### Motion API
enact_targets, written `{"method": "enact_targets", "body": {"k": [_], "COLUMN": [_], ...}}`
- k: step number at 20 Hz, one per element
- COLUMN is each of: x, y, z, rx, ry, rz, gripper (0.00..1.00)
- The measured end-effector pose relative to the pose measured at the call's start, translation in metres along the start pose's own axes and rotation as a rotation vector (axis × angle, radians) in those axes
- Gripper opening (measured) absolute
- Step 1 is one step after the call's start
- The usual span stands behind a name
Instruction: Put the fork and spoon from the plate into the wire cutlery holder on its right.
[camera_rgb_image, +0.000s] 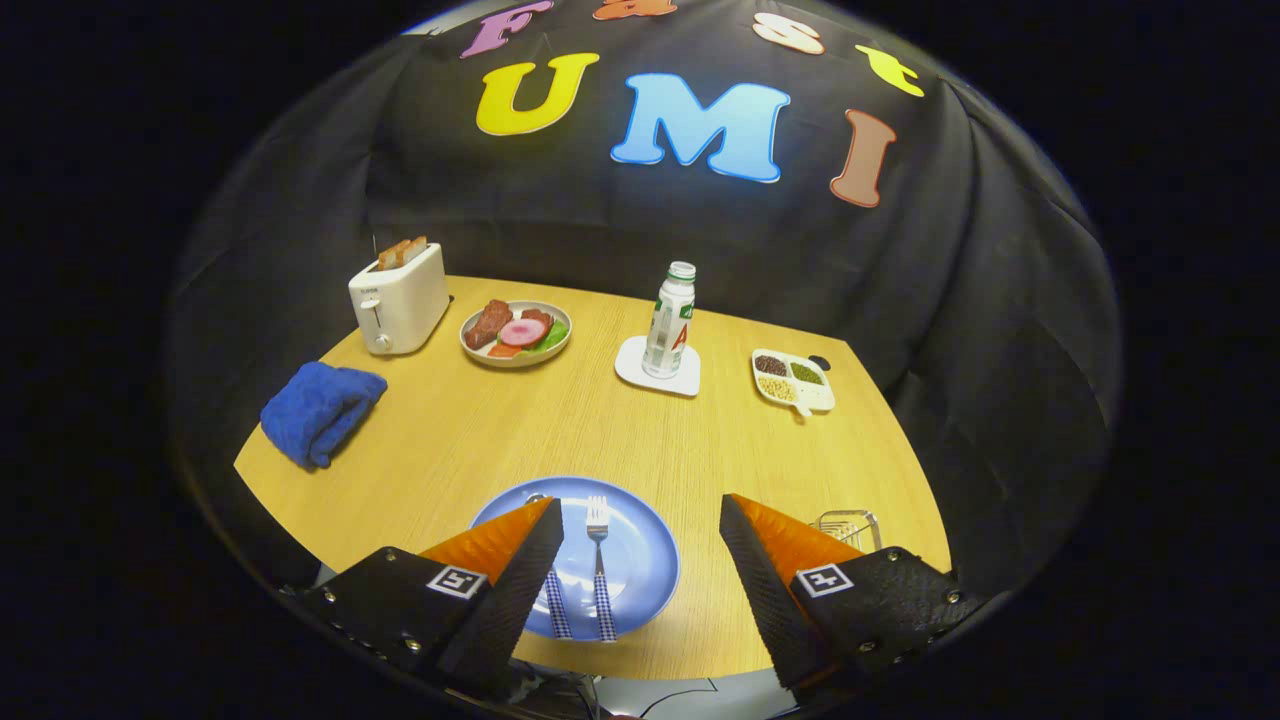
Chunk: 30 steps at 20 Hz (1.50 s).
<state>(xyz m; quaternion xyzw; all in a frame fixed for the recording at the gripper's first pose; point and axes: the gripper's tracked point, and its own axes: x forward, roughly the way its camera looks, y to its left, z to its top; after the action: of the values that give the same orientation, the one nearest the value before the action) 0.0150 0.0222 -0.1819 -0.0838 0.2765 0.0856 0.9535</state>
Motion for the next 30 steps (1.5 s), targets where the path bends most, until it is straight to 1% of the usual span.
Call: {"method": "enact_targets", "body": {"k": [6,7,8,9,11,13,14,15,17,20,24,27,28,29,30], "x": [0.029,0.032,0.036,0.038,0.044,0.048,0.049,0.047,0.055,0.058,0.062,0.061,0.066,0.047,0.067], "y": [0.003,0.005,0.01,0.013,0.013,0.014,0.019,0.017,0.015,0.019,0.019,0.019,0.023,0.021,0.019], "z": [-0.049,-0.059,-0.066,-0.073,-0.086,-0.098,-0.1,-0.1,-0.109,-0.114,-0.129,-0.135,-0.138,-0.121,-0.133], "rx": [-0.086,-0.096,-0.104,-0.118,-0.148,-0.149,-0.136,-0.136,-0.128,-0.13,-0.182,-0.179,-0.168,-0.166,-0.17], "ry": [0.166,0.199,0.228,0.257,0.305,0.35,0.363,0.383,0.411,0.442,0.507,0.549,0.547,0.58,0.58], "rz": [0.025,0.037,0.058,0.069,0.068,0.07,0.089,0.072,0.076,0.087,0.085,0.087,0.104,0.087,0.093], "gripper": [0.94,0.89,0.88,0.83,0.77,0.77,0.77,0.77,0.44,0.44,0.44,0.44,0.44,0.26,0.08]}}
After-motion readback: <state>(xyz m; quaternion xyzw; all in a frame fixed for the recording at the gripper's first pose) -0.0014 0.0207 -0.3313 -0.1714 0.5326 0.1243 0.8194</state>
